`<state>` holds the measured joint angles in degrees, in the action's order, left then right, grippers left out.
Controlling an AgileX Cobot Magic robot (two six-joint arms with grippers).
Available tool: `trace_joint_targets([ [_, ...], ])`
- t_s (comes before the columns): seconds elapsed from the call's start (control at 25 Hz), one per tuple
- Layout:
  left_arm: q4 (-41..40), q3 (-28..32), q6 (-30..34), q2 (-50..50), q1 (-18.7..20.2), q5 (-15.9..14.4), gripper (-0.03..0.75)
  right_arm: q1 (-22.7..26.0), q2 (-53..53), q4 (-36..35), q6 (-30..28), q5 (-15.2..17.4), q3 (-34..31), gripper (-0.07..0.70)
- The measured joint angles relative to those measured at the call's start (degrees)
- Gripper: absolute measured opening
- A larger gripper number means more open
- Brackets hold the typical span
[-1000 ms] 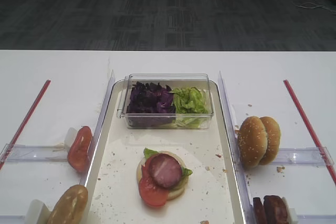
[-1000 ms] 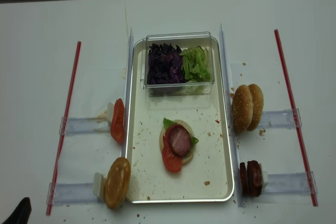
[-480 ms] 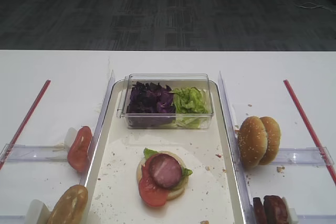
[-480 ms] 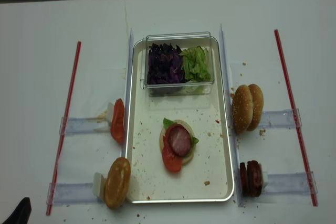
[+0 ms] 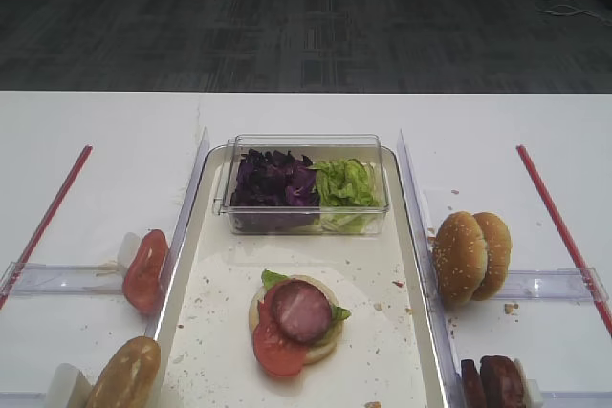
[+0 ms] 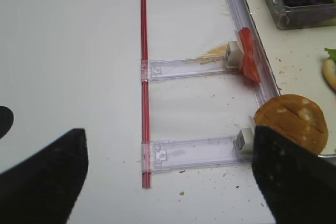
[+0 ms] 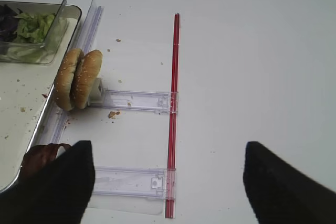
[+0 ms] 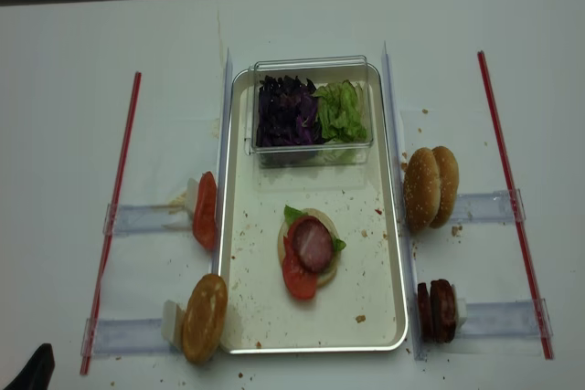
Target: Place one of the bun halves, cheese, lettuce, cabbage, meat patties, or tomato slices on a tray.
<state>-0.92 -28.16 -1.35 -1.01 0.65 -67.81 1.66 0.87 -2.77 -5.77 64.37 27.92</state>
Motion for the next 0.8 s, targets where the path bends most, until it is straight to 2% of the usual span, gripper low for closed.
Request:
trace_joint_targets([
  [0.8, 0.0, 0.0, 0.0, 0.0, 0.0, 0.0, 0.616, 0.0, 0.0, 0.0, 0.0, 0.0, 0.0, 0.611],
])
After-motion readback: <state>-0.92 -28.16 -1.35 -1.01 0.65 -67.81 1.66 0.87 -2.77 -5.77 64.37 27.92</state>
